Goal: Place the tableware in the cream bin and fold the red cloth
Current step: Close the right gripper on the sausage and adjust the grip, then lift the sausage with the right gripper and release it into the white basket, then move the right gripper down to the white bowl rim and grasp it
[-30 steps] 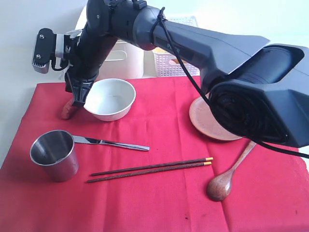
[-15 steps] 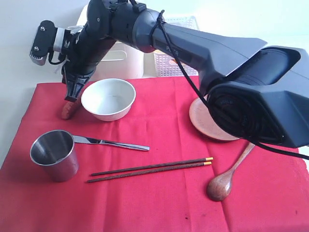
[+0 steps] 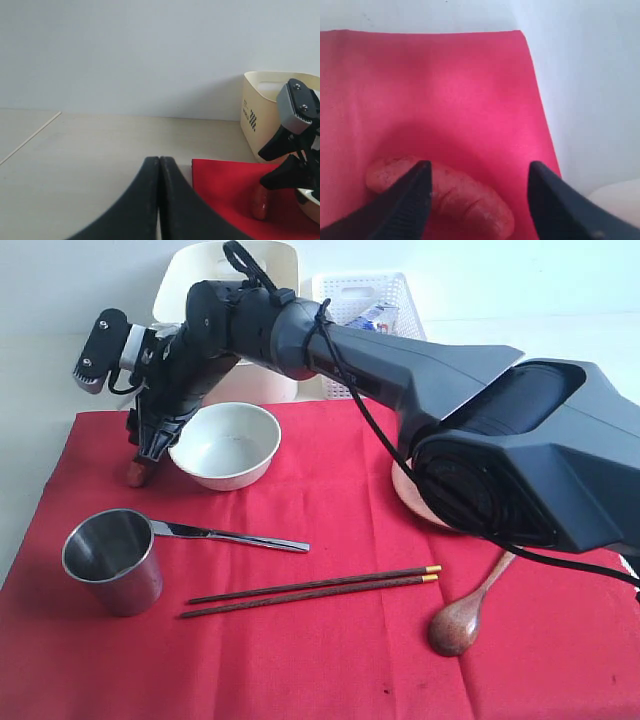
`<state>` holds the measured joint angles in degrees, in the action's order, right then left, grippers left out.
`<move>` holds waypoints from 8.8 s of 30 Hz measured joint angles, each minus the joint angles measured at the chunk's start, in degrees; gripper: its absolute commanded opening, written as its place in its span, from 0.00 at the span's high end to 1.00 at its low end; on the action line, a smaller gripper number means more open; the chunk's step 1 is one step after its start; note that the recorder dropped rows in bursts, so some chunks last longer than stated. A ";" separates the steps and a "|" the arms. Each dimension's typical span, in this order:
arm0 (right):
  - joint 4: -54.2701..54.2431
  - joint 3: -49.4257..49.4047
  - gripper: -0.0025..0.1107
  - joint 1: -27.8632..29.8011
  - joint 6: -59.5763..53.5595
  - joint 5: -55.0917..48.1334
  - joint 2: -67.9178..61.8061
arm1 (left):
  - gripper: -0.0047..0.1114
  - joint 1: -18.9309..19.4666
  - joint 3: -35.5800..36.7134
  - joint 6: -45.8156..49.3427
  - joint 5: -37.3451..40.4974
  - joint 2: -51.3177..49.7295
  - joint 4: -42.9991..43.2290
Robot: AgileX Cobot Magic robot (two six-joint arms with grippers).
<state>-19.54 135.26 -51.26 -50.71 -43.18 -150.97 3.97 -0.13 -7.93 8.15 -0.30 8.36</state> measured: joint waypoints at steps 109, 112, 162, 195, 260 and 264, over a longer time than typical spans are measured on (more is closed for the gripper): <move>0.38 0.27 0.82 -2.18 -5.22 0.20 -3.19 | 0.96 0.00 0.00 0.00 0.00 0.09 0.00; 0.48 0.27 0.65 -2.18 -3.40 0.93 -3.19 | 0.96 0.00 0.00 0.00 0.00 0.09 0.00; 3.05 0.27 0.98 2.22 6.87 -7.96 10.20 | 0.96 0.00 0.00 0.00 0.00 0.09 0.00; -6.68 0.27 0.98 30.04 17.58 -15.73 13.59 | 0.96 0.00 0.00 0.00 0.00 0.09 0.00; -3.35 -35.85 0.93 18.77 22.73 -6.84 29.55 | 0.96 0.00 0.00 0.00 0.00 0.09 0.00; -0.89 -37.69 0.78 15.95 25.80 -2.90 28.20 | 0.96 0.00 0.00 0.00 0.00 0.09 0.00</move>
<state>-20.42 97.57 -35.32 -24.91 -46.07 -122.78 3.97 -0.13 -7.93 8.15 -0.22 8.36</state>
